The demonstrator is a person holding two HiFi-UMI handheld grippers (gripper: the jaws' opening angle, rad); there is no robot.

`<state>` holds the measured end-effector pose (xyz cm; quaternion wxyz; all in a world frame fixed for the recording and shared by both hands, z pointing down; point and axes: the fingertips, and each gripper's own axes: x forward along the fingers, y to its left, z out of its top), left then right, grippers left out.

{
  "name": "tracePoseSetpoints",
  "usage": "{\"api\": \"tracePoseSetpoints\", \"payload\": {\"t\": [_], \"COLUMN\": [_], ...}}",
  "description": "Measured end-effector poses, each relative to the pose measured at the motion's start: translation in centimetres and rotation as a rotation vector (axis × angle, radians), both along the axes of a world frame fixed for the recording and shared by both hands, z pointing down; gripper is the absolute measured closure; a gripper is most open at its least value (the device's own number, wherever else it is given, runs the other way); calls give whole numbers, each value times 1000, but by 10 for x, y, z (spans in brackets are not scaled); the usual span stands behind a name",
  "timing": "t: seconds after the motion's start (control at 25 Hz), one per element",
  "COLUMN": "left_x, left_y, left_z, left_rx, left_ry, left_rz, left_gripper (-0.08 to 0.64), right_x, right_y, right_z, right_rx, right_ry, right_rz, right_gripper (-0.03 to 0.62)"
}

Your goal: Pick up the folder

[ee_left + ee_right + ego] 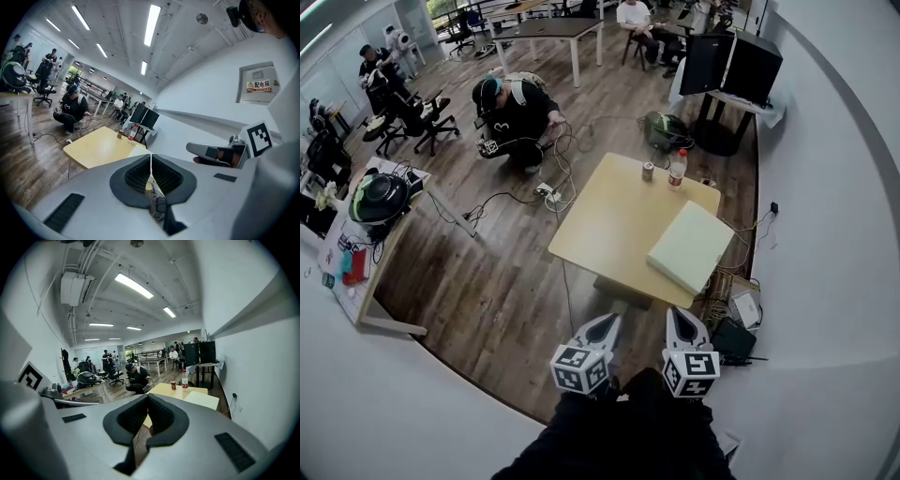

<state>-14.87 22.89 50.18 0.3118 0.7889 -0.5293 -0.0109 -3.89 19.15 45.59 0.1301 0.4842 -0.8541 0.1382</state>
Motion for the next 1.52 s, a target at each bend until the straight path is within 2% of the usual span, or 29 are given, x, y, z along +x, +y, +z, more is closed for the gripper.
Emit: {"api": "tracePoseSetpoints", "payload": {"t": [0.32, 0.64, 0.84, 1.04, 1.52], "left_x": [-6, 0, 21, 59, 110], "left_y": [-26, -95, -157, -208, -289], "left_z": [12, 13, 4, 6, 35], "left_rx": [-32, -31, -13, -24, -81], "left_ry": [15, -25, -46, -72, -118], "left_rz": [4, -28, -10, 48, 90], "left_gripper": [520, 520, 520, 520, 520], "right_x": [-1, 14, 32, 63, 121], "right_y": [-28, -104, -157, -206, -282], "right_z": [17, 24, 21, 29, 68], "right_rx": [-46, -57, -52, -78, -168], "right_ry": [19, -5, -16, -26, -61], "right_rz": [18, 7, 9, 38, 79], "right_gripper": [569, 569, 569, 569, 569]}}
